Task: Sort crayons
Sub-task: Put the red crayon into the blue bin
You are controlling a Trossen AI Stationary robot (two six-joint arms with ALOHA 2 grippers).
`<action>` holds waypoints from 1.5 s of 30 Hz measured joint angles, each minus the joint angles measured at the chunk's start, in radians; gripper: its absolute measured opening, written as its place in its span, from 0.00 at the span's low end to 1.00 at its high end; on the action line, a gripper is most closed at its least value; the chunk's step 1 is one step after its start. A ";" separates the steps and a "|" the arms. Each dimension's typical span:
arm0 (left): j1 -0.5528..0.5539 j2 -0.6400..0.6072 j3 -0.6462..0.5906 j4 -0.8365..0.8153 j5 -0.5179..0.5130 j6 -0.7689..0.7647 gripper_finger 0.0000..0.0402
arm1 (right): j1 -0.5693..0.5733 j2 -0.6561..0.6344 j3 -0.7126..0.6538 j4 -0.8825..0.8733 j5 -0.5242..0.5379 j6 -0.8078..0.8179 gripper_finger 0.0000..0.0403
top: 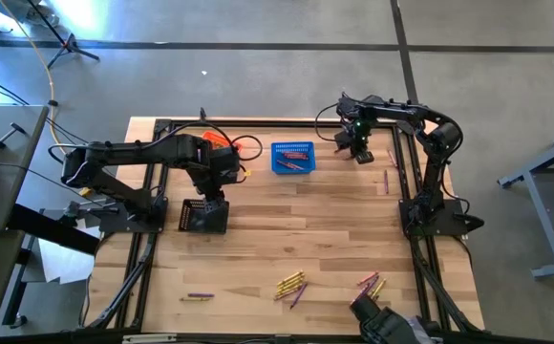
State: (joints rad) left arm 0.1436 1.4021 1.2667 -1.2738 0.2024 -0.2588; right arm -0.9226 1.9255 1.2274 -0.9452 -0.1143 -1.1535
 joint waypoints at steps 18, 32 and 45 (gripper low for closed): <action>0.000 0.000 0.000 -0.051 -0.004 0.028 0.18 | 0.000 -0.004 0.065 -0.065 -0.117 0.307 0.01; 0.048 -0.169 -0.067 0.186 -0.318 0.135 0.18 | 0.025 -0.209 0.218 -0.106 -0.571 0.373 0.00; 0.229 -0.298 -0.325 1.026 -0.378 0.156 0.18 | 0.261 -0.348 0.211 0.667 -0.609 0.834 0.01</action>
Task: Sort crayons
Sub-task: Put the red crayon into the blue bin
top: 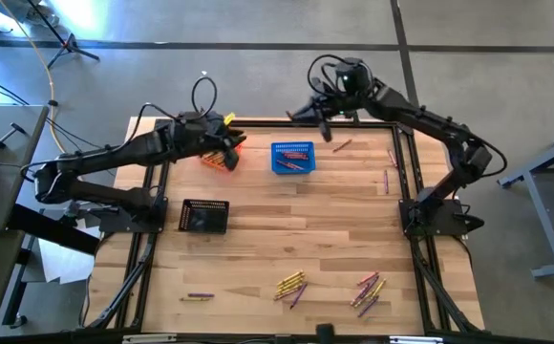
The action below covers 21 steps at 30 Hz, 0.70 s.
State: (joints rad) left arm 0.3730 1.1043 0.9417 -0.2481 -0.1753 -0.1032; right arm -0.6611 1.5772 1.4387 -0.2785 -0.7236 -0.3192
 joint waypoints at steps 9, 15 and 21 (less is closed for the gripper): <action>0.040 0.083 0.000 0.368 0.155 -0.078 0.18 | 0.082 0.000 0.000 0.259 0.197 0.253 0.01; 0.040 0.093 0.000 0.354 0.121 -0.124 0.18 | 0.072 0.001 0.000 0.097 0.213 0.249 0.02; 0.039 0.093 0.000 0.362 0.121 -0.185 0.18 | 0.047 0.077 -0.002 -0.094 0.313 0.181 0.02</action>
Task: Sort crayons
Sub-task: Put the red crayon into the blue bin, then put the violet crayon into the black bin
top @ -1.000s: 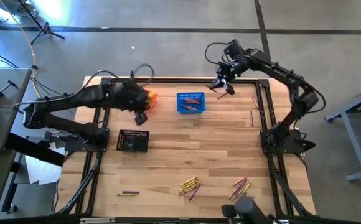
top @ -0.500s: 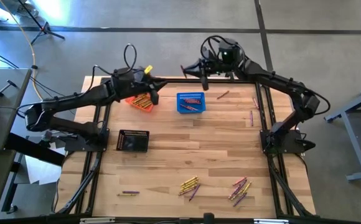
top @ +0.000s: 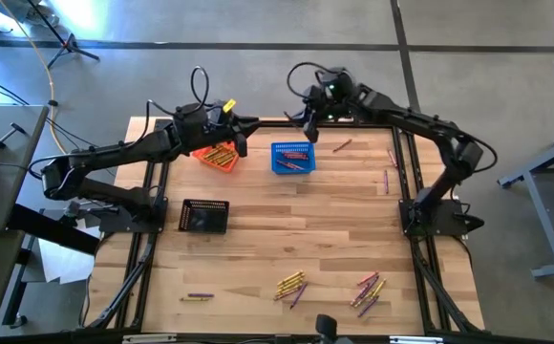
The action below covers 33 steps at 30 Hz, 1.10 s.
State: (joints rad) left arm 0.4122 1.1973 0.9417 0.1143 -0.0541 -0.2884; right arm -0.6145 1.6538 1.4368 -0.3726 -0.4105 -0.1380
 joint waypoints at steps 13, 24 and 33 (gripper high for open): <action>0.001 -0.035 0.000 0.022 -0.002 -0.051 0.18 | 0.001 0.221 0.000 -0.099 0.001 0.007 0.02; 0.044 -0.157 0.000 0.019 -0.003 -0.015 0.18 | 0.009 0.236 0.000 -0.171 0.003 0.052 0.05; 0.052 -0.246 0.000 -0.012 -0.002 0.039 0.18 | 0.007 0.236 0.002 -0.198 0.002 0.100 0.22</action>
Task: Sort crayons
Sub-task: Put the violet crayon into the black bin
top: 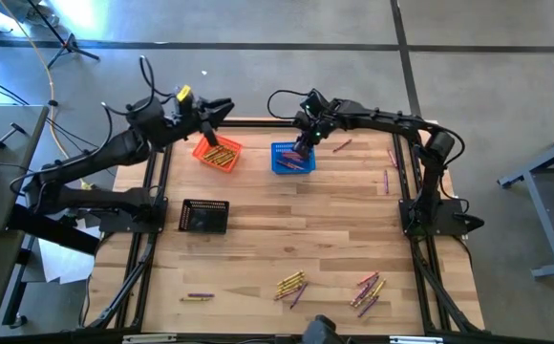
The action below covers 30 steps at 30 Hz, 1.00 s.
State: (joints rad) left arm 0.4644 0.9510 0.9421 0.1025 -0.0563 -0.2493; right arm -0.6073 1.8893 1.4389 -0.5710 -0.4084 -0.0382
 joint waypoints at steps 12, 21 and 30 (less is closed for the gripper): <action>0.000 -0.044 0.000 -0.114 0.000 -0.010 0.18 | -0.113 -0.108 0.038 -0.453 0.001 -0.021 0.19; 0.000 -0.057 0.000 -0.162 0.000 -0.010 0.18 | -0.259 -0.136 -0.040 -0.583 0.025 -0.068 0.17; 0.000 -0.085 0.000 -0.196 -0.045 0.038 0.18 | -0.376 -0.328 -0.438 -0.466 0.018 0.132 0.16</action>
State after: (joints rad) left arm 0.4644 0.8657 0.9421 -0.0940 -0.1015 -0.2114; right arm -0.9838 1.5614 1.0008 -1.0367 -0.3901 0.0942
